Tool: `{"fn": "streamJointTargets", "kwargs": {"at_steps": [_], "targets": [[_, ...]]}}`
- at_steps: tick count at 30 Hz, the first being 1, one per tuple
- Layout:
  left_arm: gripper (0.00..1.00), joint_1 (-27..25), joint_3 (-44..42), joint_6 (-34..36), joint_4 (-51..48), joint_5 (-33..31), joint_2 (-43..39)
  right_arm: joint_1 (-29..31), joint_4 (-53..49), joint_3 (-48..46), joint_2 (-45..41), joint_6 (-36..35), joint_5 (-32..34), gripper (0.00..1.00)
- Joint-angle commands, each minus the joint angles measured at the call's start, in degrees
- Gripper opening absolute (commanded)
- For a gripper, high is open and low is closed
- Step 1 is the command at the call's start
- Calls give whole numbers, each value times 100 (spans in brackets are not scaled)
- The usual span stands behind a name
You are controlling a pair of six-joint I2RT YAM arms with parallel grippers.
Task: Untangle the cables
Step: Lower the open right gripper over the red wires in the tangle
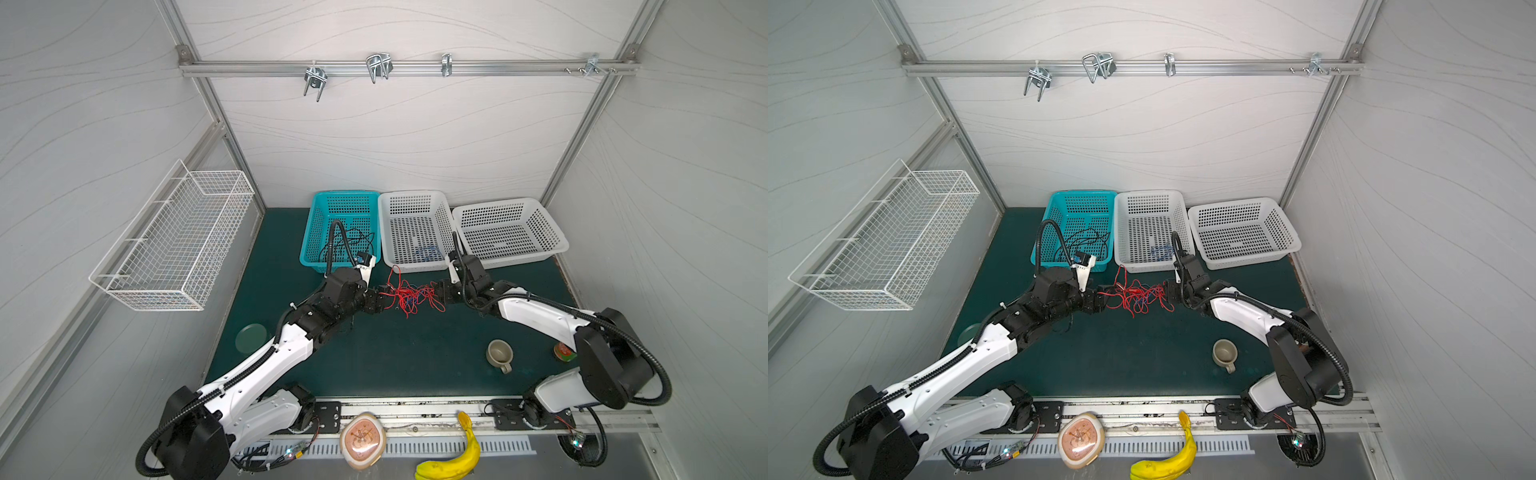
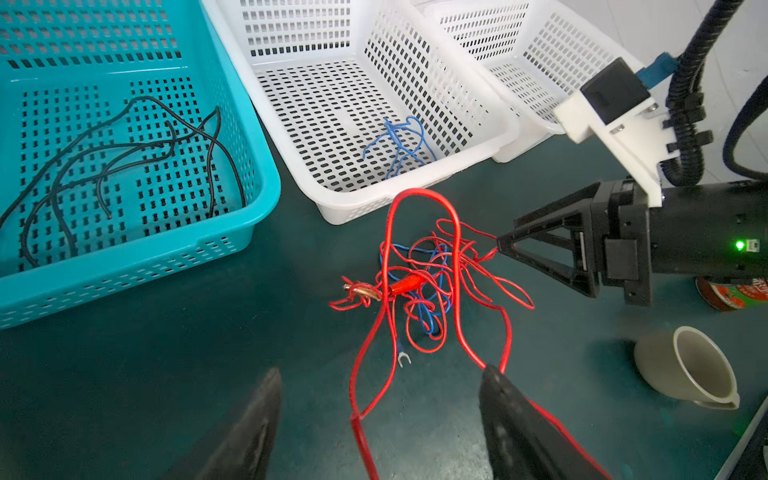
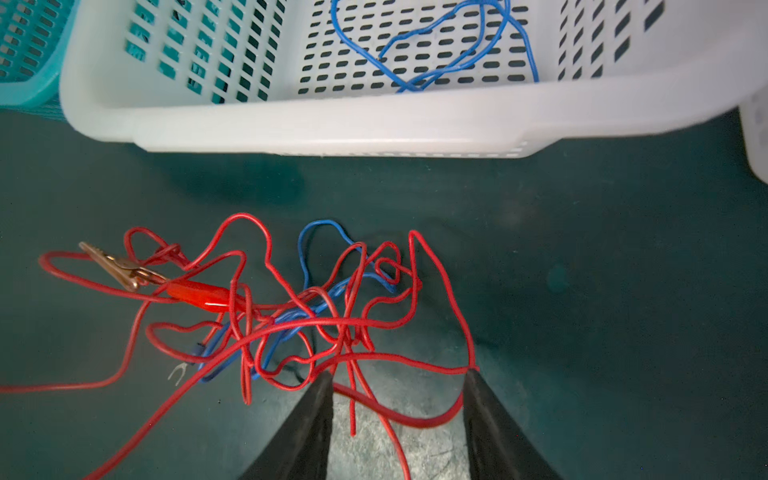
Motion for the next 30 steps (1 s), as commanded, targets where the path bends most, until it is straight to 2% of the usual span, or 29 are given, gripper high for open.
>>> {"fn": "streamJointTargets", "kwargs": {"at_steps": [1,5,11,15,25,30], "targets": [[77,1,87,22,272,43,-82,-19,131,13,3,-3,-123,51],[77,1,91,19,335,76,-8,-4,232,74,38,-101,-310,52],[77,1,169,43,353,60,154,339,521,105,-161,-891,-557,64],[76,-5,231,68,336,-7,201,613,536,206,-411,-1437,-639,65],[76,2,222,54,404,-134,264,664,152,171,-842,-1964,-1099,65],[76,-4,216,43,449,-161,303,738,398,-210,-1024,-2191,-1234,65]]}}
